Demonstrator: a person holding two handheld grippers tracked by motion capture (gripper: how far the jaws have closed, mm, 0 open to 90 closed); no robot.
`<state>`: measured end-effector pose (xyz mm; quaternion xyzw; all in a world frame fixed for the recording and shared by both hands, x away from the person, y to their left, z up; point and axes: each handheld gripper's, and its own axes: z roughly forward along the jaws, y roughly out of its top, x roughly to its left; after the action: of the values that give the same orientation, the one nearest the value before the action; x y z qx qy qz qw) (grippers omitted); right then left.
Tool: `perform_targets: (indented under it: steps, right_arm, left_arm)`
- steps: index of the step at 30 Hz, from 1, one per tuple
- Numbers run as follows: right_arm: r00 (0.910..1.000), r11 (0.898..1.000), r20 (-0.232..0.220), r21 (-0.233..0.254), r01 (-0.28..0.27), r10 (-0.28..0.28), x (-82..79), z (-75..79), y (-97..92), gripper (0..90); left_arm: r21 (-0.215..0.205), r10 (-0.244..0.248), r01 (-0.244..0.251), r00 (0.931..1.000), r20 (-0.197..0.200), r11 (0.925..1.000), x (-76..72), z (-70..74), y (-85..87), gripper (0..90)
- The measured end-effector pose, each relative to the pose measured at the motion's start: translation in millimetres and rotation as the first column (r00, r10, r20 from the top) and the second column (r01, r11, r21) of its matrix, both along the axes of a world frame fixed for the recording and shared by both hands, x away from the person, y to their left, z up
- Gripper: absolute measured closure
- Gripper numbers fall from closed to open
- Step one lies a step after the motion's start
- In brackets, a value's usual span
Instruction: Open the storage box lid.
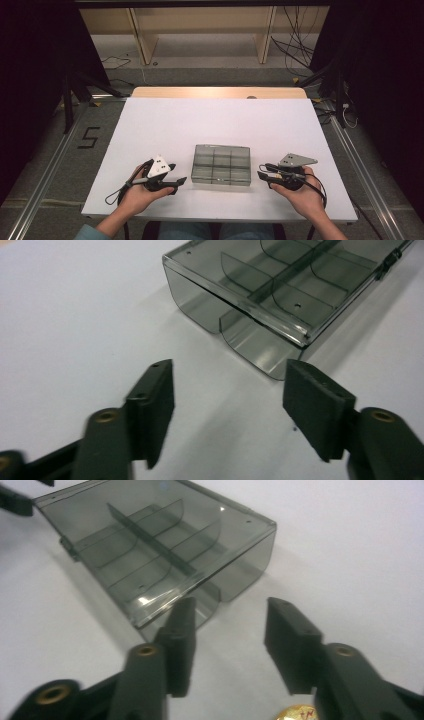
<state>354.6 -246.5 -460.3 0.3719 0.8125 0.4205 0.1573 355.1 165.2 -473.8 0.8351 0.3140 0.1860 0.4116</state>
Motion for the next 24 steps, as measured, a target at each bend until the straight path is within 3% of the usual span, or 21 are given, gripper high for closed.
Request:
perform_targets:
  steps: [1, 5, 8, 14, 18, 24]
  right_arm:
    - [0.9999, 1.0, -0.001, 0.003, -0.012, 0.012, -1.1, 0.1, -0.1, 64.9]
    - [0.9985, 0.998, 0.0, -0.002, -0.055, 0.055, -6.4, 1.5, 0.3, 84.6]
    - [0.9958, 0.996, -0.01, -0.008, -0.091, 0.091, -9.2, 2.0, 3.1, 90.0]
    - [0.99, 0.99, -0.03, -0.027, -0.139, 0.138, -10.7, -0.5, 8.2, 90.0]
    - [0.986, 0.987, -0.055, -0.023, -0.159, 0.158, -11.2, -4.9, 9.3, 90.0]
    - [0.9819, 0.983, -0.056, -0.02, -0.182, 0.181, -11.6, -5.5, 14.0, 90.0]
  left_arm:
    - [-0.005, 0.004, -0.004, 0.9999, 0.012, 1.0, -0.4, 2.3, 1.4, 48.9]
    - [-0.032, -0.004, 0.004, 1.0, 0.002, 0.9995, -1.6, 5.5, 2.6, 75.9]
    - [-0.036, -0.019, 0.019, 0.9997, -0.014, 0.9992, -3.1, 6.8, 0.4, 87.2]
    - [-0.011, -0.07, 0.07, 0.9971, -0.028, 0.9975, -5.8, 5.6, -9.0, 89.6]
    - [-0.003, -0.082, 0.081, 0.9964, -0.024, 0.9967, -6.6, 3.9, -13.7, 89.6]
    - [0.02, -0.106, 0.107, 0.9942, -0.019, 0.9941, -4.7, 0.6, -18.6, 89.6]
